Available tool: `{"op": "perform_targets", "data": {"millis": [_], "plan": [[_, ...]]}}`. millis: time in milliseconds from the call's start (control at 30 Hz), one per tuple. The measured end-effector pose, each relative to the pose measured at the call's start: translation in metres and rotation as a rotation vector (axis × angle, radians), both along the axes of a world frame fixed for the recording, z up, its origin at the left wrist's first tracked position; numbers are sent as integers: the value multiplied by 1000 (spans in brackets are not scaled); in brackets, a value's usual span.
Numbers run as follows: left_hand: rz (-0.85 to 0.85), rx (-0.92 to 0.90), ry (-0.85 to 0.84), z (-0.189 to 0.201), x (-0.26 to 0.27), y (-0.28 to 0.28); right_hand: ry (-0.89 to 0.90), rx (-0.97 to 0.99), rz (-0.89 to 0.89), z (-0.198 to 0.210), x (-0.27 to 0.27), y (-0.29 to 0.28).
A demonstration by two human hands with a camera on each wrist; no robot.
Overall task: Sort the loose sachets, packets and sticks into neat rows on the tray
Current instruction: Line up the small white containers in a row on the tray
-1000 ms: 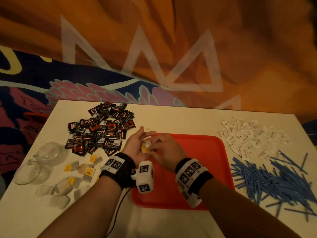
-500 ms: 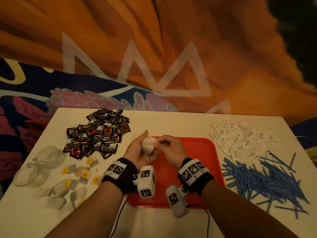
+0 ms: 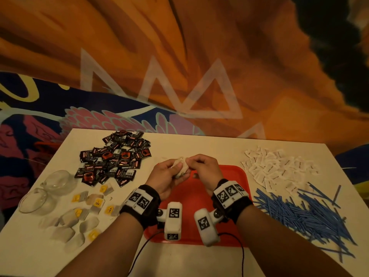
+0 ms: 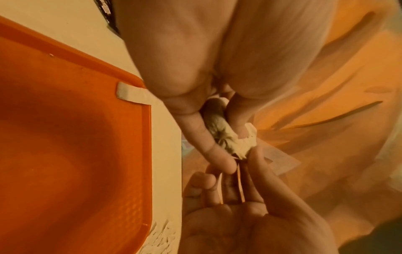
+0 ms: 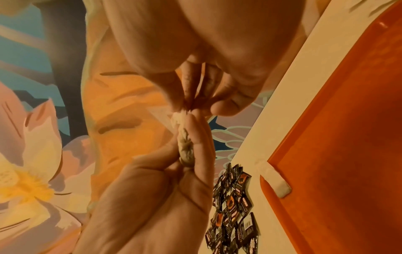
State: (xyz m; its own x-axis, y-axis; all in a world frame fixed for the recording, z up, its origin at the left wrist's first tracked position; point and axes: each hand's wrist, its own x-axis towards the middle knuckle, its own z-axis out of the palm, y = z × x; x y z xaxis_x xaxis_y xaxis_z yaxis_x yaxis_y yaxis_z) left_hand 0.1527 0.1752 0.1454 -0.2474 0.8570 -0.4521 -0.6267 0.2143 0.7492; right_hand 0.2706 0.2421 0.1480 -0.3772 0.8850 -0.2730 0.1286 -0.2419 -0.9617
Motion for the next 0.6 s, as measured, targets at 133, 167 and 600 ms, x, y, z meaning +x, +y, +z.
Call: {"op": "perform_targets", "data": {"millis": [133,167,600], "plan": [[12,9,-16,3,4,-2,42,-71,0,3,5,3],[12,6,-23,4,5,-2,47,-84,-5,3,7,4],[186,-148,811,-1,24,2,-57,-5,-113,8,37,38]]}}
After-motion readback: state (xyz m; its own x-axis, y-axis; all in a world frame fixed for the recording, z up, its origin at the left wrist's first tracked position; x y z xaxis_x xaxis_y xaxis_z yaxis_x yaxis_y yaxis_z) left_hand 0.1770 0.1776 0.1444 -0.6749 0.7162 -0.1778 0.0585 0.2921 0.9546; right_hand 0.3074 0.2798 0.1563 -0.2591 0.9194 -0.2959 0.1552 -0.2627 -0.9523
